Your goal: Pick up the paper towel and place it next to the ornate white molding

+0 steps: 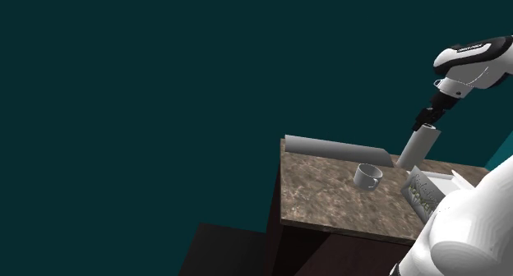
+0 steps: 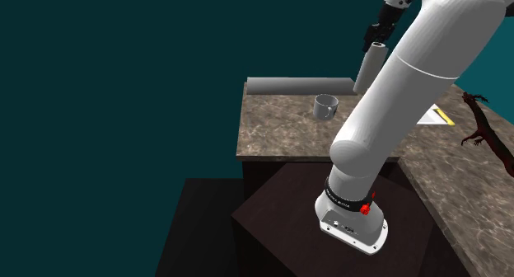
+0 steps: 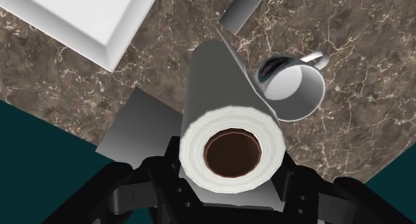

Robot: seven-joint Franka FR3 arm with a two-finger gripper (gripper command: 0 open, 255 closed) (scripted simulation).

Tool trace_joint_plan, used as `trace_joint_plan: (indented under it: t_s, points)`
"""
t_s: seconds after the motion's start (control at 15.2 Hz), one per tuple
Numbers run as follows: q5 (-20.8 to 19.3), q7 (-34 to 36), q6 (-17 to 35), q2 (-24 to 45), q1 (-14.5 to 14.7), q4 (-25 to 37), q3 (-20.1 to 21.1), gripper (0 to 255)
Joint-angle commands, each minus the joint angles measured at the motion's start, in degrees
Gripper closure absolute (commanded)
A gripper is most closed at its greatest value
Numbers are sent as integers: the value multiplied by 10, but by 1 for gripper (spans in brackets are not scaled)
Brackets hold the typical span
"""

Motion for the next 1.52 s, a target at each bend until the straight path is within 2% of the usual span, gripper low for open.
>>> trace_joint_plan:
  t_s: [0.0, 0.66, 1.06, 1.45]
  points:
    - [7, -8, 16, 7, 4, -13, -9, 255]
    - [55, -53, 87, 52, 30, -70, -55, 255]
    - [134, -116, 119, 120, 46, -95, -91, 255]
    - [134, -116, 119, 120, 42, -95, -87, 255]
